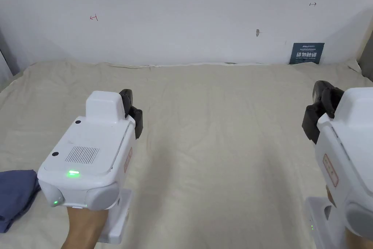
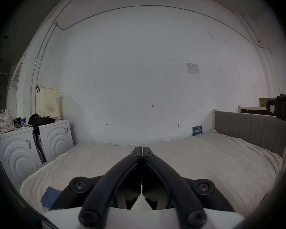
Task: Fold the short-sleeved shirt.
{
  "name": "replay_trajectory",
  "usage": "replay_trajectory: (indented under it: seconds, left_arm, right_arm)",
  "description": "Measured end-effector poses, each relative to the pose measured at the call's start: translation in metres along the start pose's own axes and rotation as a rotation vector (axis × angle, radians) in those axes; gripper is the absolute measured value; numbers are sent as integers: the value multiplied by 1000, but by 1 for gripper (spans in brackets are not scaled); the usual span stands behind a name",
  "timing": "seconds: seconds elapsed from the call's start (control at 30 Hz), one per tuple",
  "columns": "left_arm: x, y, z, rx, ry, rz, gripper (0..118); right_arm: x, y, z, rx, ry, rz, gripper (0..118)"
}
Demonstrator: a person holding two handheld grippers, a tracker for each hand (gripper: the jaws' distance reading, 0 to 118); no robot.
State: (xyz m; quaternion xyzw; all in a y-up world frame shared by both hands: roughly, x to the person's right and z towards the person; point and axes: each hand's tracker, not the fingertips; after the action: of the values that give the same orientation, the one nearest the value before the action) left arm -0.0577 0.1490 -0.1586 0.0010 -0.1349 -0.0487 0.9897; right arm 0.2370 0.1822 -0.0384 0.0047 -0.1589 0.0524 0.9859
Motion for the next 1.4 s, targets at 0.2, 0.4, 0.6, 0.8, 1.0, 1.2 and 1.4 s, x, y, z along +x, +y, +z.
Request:
replay_trajectory:
  seconds: [0.2,0.4,0.6,0.8,1.0,1.2,1.4]
  left_arm:
    - [0,0,-1,1,-2,-1,0]
    - [-1,-1,0,3,-3,1,7]
    - [-3,0,-1,4,-2,26,113]
    - [-3,-3,-3,-11,-7,23,118]
    - [-3,-5,-3,-16,12,17,118]
    - [-3,-3,-1,-6,24,11,118]
    - [-2,-2,-1,3,30,18,118]
  right_arm:
    - [-1,2,2,3,-4,3,1]
    - [0,2,2,1,-10,2,2]
    - [2,2,1,-17,3,7,30]
    - [-1,2,-1,-30,24,-11,118]
    - [-5,2,-2,-12,16,-8,118]
    - [-7,2,-4,-7,10,-26,118]
    - [-12,5,-3,-7,12,-21,118]
